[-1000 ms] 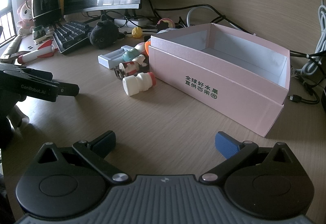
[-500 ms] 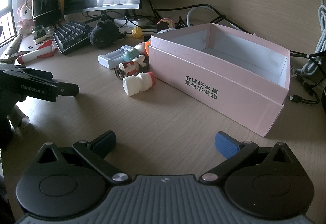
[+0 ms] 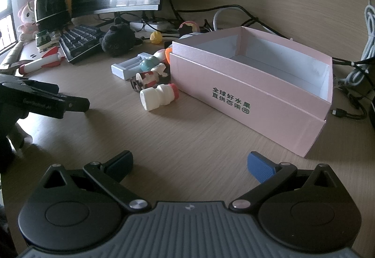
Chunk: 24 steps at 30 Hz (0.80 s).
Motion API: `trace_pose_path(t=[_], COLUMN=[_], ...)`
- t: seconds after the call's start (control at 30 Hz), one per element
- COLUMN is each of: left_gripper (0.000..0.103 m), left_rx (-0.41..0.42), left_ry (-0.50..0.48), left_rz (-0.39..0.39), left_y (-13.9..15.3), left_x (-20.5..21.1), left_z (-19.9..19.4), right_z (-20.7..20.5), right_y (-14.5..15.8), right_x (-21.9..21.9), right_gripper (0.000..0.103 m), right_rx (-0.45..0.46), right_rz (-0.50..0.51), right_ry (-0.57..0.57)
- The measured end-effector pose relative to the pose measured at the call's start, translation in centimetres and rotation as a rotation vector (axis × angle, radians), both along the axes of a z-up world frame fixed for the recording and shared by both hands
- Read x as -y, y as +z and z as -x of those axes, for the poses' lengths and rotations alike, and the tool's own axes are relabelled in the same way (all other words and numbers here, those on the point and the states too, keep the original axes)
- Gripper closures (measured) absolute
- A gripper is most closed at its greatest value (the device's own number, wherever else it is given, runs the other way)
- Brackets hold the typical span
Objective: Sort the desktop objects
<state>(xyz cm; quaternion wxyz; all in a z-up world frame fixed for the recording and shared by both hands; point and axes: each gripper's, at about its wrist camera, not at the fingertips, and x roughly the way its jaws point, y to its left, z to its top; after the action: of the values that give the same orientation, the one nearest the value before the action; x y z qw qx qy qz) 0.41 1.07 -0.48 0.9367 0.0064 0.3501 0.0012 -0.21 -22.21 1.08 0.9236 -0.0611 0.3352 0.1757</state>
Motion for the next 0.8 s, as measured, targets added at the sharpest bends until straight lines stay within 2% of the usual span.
trace_pose_path(t=[0.13, 0.33, 0.8], left_gripper=[0.0, 0.0, 0.0], left_rx=[0.0, 0.0, 0.0], left_ry=[0.0, 0.0, -0.001], left_rz=[0.0, 0.0, 0.0], left_y=[0.0, -0.1, -0.3], left_x=[-0.1, -0.2, -0.6], left_z=[0.0, -0.1, -0.2], right_z=[0.2, 1.3, 1.4], right_y=[-0.1, 0.0, 0.0], right_x=[-0.2, -0.9, -0.9], right_gripper=[0.0, 0.0, 0.0], right_rx=[0.0, 0.001, -0.002], right_rz=[-0.001, -0.003, 0.0], right_ry=[-0.036, -0.155, -0.146])
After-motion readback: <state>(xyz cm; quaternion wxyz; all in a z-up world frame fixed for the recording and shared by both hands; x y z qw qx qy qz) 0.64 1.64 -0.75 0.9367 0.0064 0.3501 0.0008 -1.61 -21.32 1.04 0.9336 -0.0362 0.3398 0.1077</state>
